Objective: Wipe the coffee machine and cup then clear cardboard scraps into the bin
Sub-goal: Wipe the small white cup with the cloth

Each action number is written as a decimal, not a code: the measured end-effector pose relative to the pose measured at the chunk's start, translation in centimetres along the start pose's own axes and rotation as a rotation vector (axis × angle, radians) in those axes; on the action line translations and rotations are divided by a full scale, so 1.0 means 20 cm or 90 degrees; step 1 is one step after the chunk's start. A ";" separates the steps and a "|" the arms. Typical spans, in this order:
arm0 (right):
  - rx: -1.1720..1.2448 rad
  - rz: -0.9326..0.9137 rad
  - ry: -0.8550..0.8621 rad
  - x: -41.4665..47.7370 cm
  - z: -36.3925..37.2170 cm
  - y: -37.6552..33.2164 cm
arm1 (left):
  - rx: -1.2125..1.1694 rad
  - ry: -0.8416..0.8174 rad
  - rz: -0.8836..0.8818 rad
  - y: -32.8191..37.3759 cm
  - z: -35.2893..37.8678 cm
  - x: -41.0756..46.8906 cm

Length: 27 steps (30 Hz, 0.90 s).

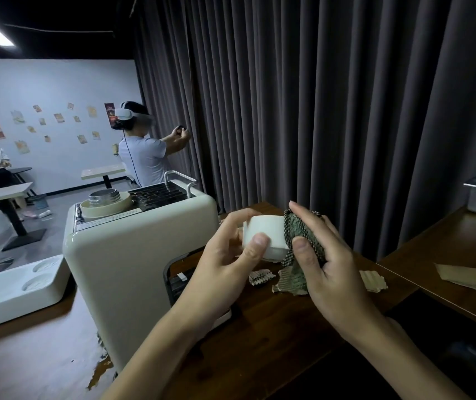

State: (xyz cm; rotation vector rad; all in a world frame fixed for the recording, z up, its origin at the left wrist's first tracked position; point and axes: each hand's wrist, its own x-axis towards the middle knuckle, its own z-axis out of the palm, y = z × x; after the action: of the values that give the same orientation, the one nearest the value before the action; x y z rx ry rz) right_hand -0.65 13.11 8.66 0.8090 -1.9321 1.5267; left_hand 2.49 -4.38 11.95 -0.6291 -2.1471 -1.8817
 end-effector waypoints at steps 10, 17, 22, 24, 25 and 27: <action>0.027 -0.027 -0.008 0.01 0.01 -0.03 | -0.102 0.016 0.015 -0.01 -0.01 -0.04; -0.053 -0.031 -0.037 0.00 0.01 -0.04 | -0.045 -0.014 -0.002 0.02 0.00 -0.04; -0.030 -0.054 -0.024 -0.01 0.02 -0.05 | -0.103 0.016 0.032 0.03 0.02 -0.04; 0.015 -0.022 -0.016 -0.01 0.01 -0.04 | -0.185 0.028 -0.015 0.02 0.02 -0.04; 0.032 -0.007 -0.014 -0.01 0.01 -0.03 | -0.214 0.033 -0.036 0.01 0.03 -0.05; 0.031 -0.002 -0.007 0.00 0.01 -0.02 | -0.215 0.031 -0.073 -0.01 0.04 -0.05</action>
State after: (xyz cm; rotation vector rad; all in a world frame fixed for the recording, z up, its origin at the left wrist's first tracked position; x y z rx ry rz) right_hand -0.26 12.91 8.89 0.8418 -1.9067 1.5762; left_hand 3.33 -3.79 11.28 -0.5217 -1.8876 -2.3220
